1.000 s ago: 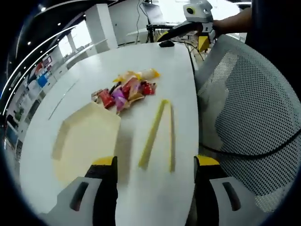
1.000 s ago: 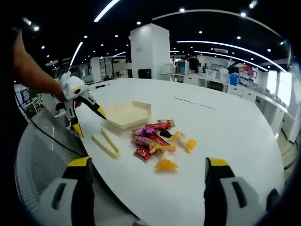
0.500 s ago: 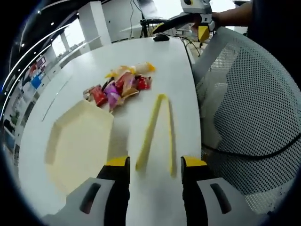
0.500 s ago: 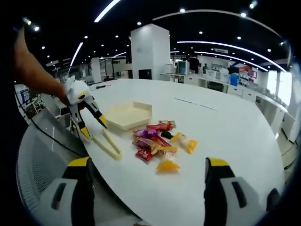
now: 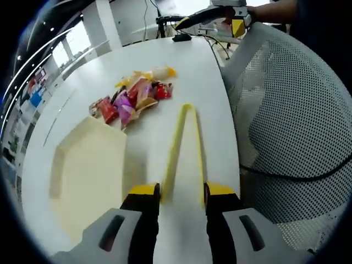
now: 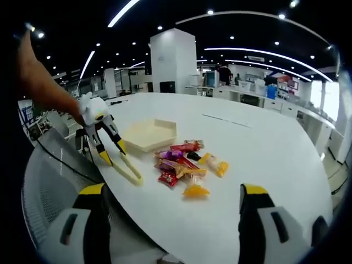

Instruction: Place the target food into the container with the food tongs after gripping and lifting it, then release it inside without dropping or visibly crushing the food.

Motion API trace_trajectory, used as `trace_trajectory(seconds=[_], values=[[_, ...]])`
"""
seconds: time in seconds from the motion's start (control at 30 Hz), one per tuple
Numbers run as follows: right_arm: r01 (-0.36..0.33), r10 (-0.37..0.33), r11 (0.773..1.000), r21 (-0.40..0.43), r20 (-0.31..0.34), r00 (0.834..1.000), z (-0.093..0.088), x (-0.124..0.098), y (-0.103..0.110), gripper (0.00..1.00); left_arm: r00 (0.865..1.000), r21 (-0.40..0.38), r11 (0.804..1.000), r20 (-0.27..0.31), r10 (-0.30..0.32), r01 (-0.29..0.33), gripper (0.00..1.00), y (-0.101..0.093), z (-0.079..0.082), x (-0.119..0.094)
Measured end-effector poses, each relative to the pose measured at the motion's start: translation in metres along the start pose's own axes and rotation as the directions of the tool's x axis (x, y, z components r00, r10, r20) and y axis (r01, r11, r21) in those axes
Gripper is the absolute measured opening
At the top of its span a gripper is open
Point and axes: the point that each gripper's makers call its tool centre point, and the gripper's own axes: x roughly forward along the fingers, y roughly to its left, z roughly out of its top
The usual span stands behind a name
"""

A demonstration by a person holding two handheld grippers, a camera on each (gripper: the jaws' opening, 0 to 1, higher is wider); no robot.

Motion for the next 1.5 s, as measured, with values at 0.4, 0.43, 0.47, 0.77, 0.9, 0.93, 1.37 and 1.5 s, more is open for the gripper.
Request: trace_trajectory(seconds=[0.4,0.43,0.47,0.77,0.9,0.93,1.37,1.5], values=[[0.006,-0.006,1.000,0.009,-0.002,1.000,0.000,0.004,-0.001,0.99,0.998,0.016,0.998,-0.021,0.053,-0.053,0.08,0.011,0.000,0.002],[0.002,-0.002,1.000,0.008,-0.003,1.000,0.000,0.004,0.000,0.99,0.997,0.048,0.997,-0.030,0.065,-0.063,0.05,0.013,0.000,0.002],[-0.003,0.003,1.000,0.004,-0.005,1.000,0.001,0.005,0.002,0.99,0.997,0.061,0.995,-0.033,0.075,-0.073,0.03,0.014,0.000,0.002],[-0.010,0.009,1.000,0.024,0.011,1.000,0.011,0.005,-0.001,0.99,0.998,-0.051,0.996,0.016,0.067,-0.066,0.01,0.009,0.007,-0.004],[-0.020,0.021,1.000,-0.010,0.011,1.000,0.020,0.009,-0.003,0.99,0.995,-0.105,0.992,0.059,0.076,-0.069,0.01,0.014,0.020,-0.010],[-0.023,0.023,1.000,-0.014,0.011,1.000,0.022,0.010,-0.004,0.99,0.994,-0.110,0.991,0.070,0.078,-0.071,0.01,0.015,0.024,-0.012],[-0.190,0.190,0.982,0.013,0.032,0.981,0.056,0.006,0.009,0.79,0.952,-0.168,0.986,0.300,0.065,-0.014,0.01,0.025,0.096,-0.069],[-0.262,0.266,0.962,-0.074,0.040,0.963,0.091,-0.002,0.024,0.73,0.931,-0.140,0.990,0.359,0.061,-0.010,0.01,0.029,0.124,-0.094]])
